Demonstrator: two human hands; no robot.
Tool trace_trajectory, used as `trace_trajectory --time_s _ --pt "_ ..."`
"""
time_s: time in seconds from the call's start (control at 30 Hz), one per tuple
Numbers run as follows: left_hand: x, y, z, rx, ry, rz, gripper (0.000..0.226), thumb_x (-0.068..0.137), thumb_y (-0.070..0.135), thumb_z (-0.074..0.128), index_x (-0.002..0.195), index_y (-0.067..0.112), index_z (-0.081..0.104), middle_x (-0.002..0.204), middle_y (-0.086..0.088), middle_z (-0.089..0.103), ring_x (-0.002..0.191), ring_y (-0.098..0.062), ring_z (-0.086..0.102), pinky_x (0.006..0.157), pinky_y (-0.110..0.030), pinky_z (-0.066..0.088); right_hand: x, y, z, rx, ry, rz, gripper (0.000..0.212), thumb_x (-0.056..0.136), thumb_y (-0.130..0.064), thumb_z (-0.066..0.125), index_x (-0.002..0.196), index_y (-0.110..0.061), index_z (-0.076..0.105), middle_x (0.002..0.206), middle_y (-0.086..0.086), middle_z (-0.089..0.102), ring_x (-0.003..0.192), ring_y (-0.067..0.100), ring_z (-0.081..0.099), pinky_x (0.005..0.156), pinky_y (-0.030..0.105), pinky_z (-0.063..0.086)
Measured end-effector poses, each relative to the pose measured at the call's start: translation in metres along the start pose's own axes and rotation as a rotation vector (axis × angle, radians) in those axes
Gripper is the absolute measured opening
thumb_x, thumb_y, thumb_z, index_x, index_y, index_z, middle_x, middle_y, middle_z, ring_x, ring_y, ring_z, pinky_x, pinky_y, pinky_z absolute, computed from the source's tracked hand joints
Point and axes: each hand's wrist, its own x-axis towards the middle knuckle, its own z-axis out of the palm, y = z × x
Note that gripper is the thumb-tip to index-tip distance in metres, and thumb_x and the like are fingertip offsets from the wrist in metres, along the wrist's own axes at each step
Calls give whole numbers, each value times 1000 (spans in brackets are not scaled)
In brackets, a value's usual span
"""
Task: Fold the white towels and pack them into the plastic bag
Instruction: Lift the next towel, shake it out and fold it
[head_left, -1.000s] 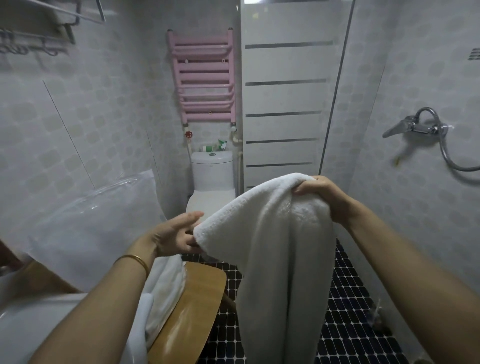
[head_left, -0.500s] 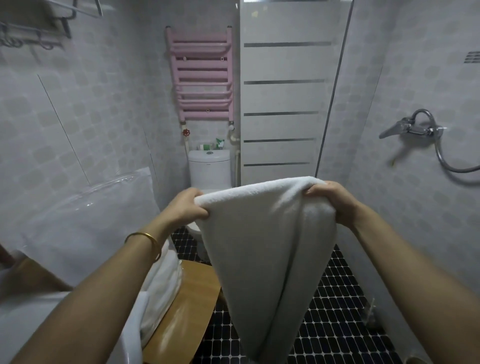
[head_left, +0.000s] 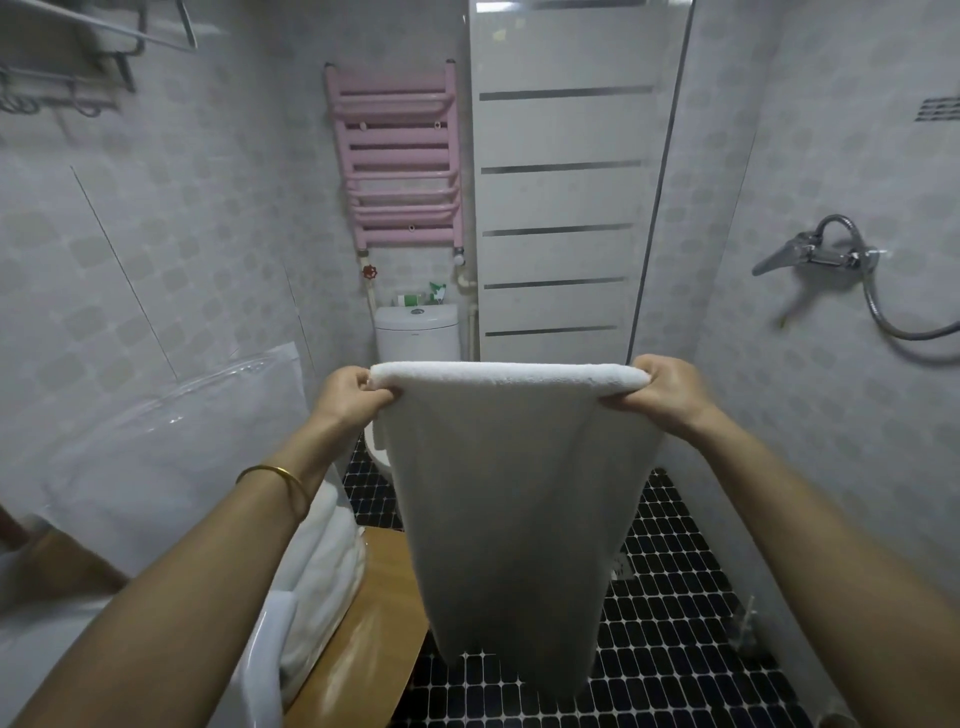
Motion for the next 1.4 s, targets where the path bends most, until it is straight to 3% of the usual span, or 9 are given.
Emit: trace_trajectory --time_s 0.17,0.37,0.43,0.57,0.7,0.97,1.1,1.27,1.4 --pt "-2 -3 12 -64 201 99 7 94 17 52 99 11 51 84 4 52 78 -12 49 61 -22 38 -6 -1 -1 415 -77 51 28 68 -13 80 73 -13 52 68 -2 54 62 11 49 53 25 35" --pt "-1 27 23 -180 304 81 34 102 32 32 81 13 51 75 -1 50 67 -14 48 58 -30 41 1 -8 -17 846 -37 110 30 76 -18 75 100 -5 62 83 7 67 73 19 63 56 25 51" --pt "3 45 23 -339 266 17 37 103 32 31 88 9 57 78 -1 54 69 -12 51 58 -26 45 -8 7 -14 1151 -247 335 37 74 -32 73 101 -8 68 90 10 71 77 23 67 65 31 56" --pt "6 63 30 -499 246 -114 26 102 28 37 105 10 56 81 2 55 70 -9 52 47 -16 45 -45 36 25 1046 -756 500 74 49 -34 91 112 -4 66 103 16 70 89 29 68 79 40 53" --pt "11 50 22 -371 235 -149 37 103 28 35 117 -1 54 96 -6 59 81 -16 53 67 -21 43 -36 37 25 1091 -658 451 53 80 -31 64 128 -10 56 118 14 65 101 28 63 89 42 51" --pt "10 7 -3 248 187 -61 51 103 30 27 116 -11 55 123 -30 55 112 -39 52 92 -37 38 -26 22 28 964 -482 330 29 94 -26 55 115 -7 61 102 13 71 86 26 70 67 35 57" --pt "-2 -19 -2 365 -44 -255 45 103 21 25 121 -9 53 128 -31 50 115 -39 50 95 -38 37 -27 7 33 878 -320 225 21 97 -28 52 106 -13 65 94 5 72 80 15 70 60 25 55" --pt "-17 -49 2 -353 -359 -772 19 92 26 51 91 9 59 86 -7 58 72 -25 61 68 -34 54 -24 -15 30 1001 -186 192 23 98 -28 50 96 -10 65 80 4 72 68 13 69 54 23 53" --pt "-33 -66 12 -903 -419 -709 38 73 30 78 102 6 68 102 -15 66 91 -32 66 74 -48 56 -19 -20 28 1198 -53 350 21 96 -27 54 90 -8 63 71 6 71 62 16 69 50 25 53"
